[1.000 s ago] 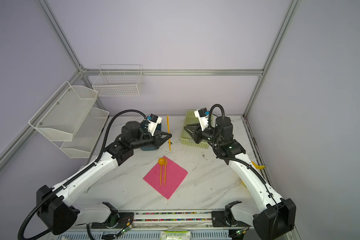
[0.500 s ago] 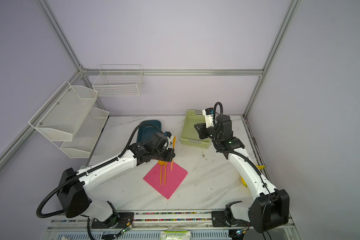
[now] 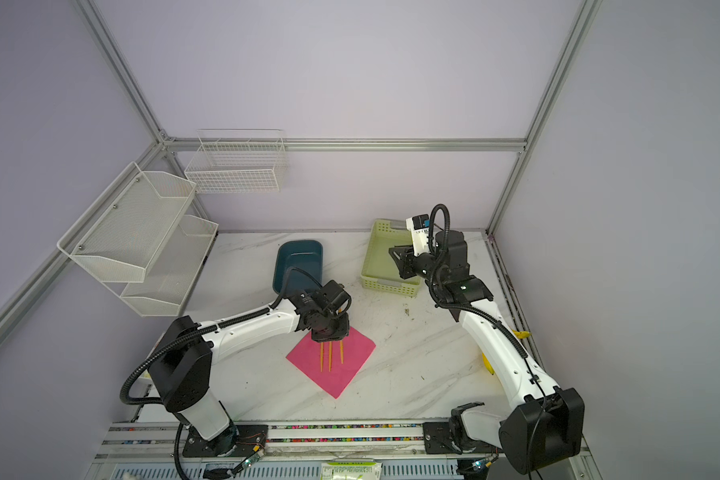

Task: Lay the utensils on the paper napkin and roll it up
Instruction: 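Carry the knife over the pink napkin with the left gripper while the right gripper withdraws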

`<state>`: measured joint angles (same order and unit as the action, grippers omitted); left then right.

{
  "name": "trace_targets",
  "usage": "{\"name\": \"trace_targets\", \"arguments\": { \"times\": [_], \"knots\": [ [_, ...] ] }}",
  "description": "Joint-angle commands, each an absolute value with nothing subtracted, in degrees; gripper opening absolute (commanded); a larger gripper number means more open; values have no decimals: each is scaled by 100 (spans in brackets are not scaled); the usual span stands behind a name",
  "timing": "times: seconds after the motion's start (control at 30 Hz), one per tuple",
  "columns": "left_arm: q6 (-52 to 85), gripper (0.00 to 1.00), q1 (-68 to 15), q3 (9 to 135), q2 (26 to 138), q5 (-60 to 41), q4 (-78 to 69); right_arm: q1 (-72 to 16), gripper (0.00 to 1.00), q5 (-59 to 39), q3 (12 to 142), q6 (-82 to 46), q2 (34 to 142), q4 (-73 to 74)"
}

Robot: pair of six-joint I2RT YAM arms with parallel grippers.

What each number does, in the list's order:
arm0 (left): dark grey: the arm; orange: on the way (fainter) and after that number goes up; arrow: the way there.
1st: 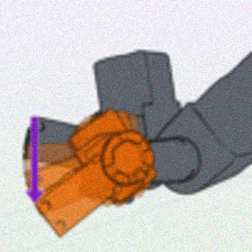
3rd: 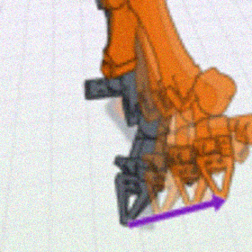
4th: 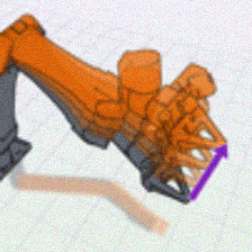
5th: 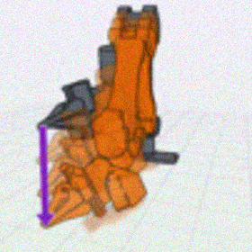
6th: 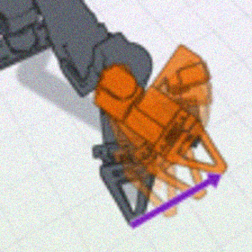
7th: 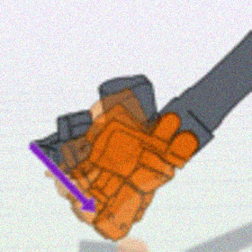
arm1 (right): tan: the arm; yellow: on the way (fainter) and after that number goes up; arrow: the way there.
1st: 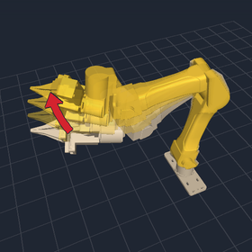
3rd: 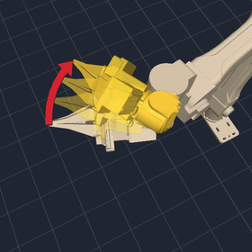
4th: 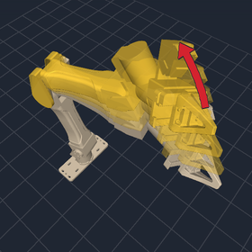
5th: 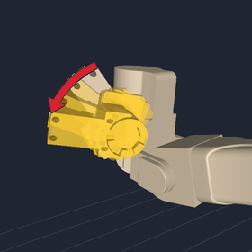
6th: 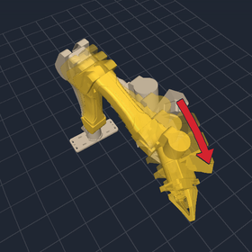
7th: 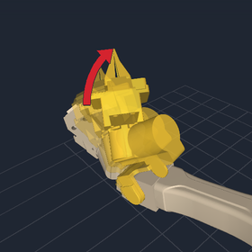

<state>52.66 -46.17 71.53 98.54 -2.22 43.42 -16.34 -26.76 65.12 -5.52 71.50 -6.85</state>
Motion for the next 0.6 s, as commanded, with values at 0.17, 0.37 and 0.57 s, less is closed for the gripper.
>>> {"name": "trace_targets", "arguments": {
  "times": [0.17, 0.37, 0.57],
  "knots": [
    [5317, 0, -4684, 7282, 10253, -53, 4900, -1626, 22, -2780, 6527, -596, 7022, -637],
    [5155, 0, -4701, 7445, 10462, 47, 4937, -1625, 22, -2865, 6538, -619, 7073, -606],
    [5063, 0, -4705, 7712, 10686, 37, 5001, -1618, 22, -2904, 6538, -616, 7127, -599]
  ]
}}
